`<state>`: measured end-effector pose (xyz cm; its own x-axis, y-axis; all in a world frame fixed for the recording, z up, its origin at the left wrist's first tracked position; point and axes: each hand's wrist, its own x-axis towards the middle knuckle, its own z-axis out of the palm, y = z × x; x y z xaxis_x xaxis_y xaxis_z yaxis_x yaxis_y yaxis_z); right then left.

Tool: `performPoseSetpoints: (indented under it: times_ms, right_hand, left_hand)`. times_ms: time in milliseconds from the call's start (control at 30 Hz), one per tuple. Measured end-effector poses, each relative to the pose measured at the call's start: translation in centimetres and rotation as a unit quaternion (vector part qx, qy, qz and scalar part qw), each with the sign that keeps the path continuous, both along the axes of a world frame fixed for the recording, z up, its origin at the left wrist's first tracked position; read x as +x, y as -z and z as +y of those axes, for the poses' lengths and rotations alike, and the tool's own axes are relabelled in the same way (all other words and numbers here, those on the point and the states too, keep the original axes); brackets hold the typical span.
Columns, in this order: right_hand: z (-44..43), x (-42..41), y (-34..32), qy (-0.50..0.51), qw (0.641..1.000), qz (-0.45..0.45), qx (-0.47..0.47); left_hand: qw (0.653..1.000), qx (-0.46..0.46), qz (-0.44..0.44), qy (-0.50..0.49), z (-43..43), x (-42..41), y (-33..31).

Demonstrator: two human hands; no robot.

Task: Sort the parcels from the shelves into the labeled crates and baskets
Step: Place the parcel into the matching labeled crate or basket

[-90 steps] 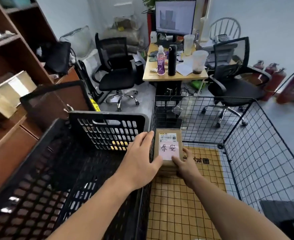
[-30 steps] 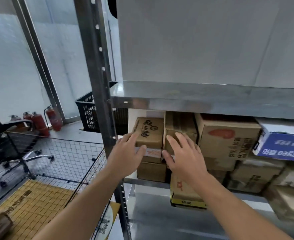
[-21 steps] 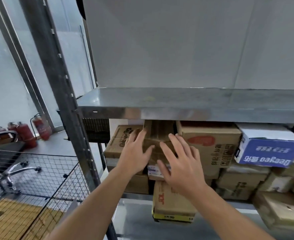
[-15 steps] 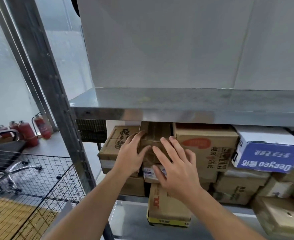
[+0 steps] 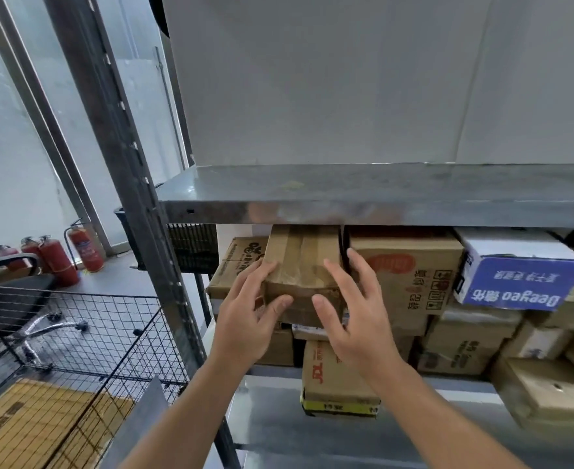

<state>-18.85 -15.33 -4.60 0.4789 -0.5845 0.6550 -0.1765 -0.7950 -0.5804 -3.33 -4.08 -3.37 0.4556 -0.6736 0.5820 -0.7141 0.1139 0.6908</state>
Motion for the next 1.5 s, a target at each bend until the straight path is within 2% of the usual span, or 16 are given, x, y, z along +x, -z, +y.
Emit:
performPoseSetpoints:
  times_ms: [200,267,333,400,500,600,633,700,867,967,1033,1100,1200,1267,1367,1500]
  right_hand:
    - [5.0,-1.0,-1.1,-0.01,0.982,0.016,0.186]
    - [6.5,-1.3,-0.6,-0.004,0.978,0.007,0.21]
    - [7.8,-1.9,0.0,-0.001,0.972,-0.023,0.235]
    - [9.0,-2.6,0.4,-0.014,0.959,-0.076,0.271]
    - [11.1,-3.1,0.3,-0.075,0.921,-0.176,0.34]
    - [12.8,-3.2,0.3,-0.12,0.899,-0.207,0.367]
    - [13.1,-3.2,0.4,-0.131,0.895,-0.206,0.373]
    - [13.5,-3.2,0.7,-0.138,0.897,-0.19,0.374]
    - [13.9,-2.6,-0.3,-0.103,0.929,-0.107,0.34]
    - [14.8,-1.9,-1.7,-0.147,0.917,-0.104,0.356]
    - [15.4,-1.3,-1.9,-0.172,0.912,-0.092,0.361]
    - [15.7,-0.7,-1.9,-0.183,0.896,-0.119,0.386]
    - [15.9,-0.2,-2.1,-0.205,0.843,-0.193,0.459]
    - [16.3,0.2,-2.2,-0.229,0.804,-0.232,0.497]
    - [16.9,1.0,-2.2,-0.27,0.745,-0.257,0.553]
    - [17.7,2.1,-2.0,-0.319,0.687,-0.248,0.604]
  left_hand:
    - [0.999,-0.023,-0.031,0.038,4.3,-1.2,0.8]
    - [0.996,-0.028,0.039,0.074,5.7,-1.8,0.8]
    - [0.979,-0.061,0.161,0.106,6.8,-2.1,0.8]
    - [0.958,-0.076,0.261,0.086,7.5,-2.0,0.8]
    - [0.935,-0.033,0.346,0.072,8.9,-2.7,0.9]
    - [0.868,-0.031,0.475,0.144,10.3,-3.7,0.8]
    - [0.857,-0.042,0.49,0.153,10.8,-3.8,0.8]
    - [0.872,-0.06,0.463,0.146,11.7,-3.9,0.8]
    - [0.965,-0.03,0.255,0.048,13.6,-3.3,0.7]
    - [0.989,-0.02,0.145,0.011,14.6,-3.3,0.3]
    - [0.994,-0.03,0.108,0.008,15.1,-3.6,0.0]
    - [0.993,-0.054,0.107,0.016,15.8,-3.6,-0.6]
    - [0.982,-0.1,0.161,0.019,16.9,-3.2,-1.8]
    - [0.978,-0.111,0.177,-0.02,17.5,-2.6,-2.3]
    - [0.978,-0.067,0.192,-0.042,18.5,-1.4,-2.7]
    - [0.955,-0.043,0.29,0.043,20.1,-1.0,-3.3]
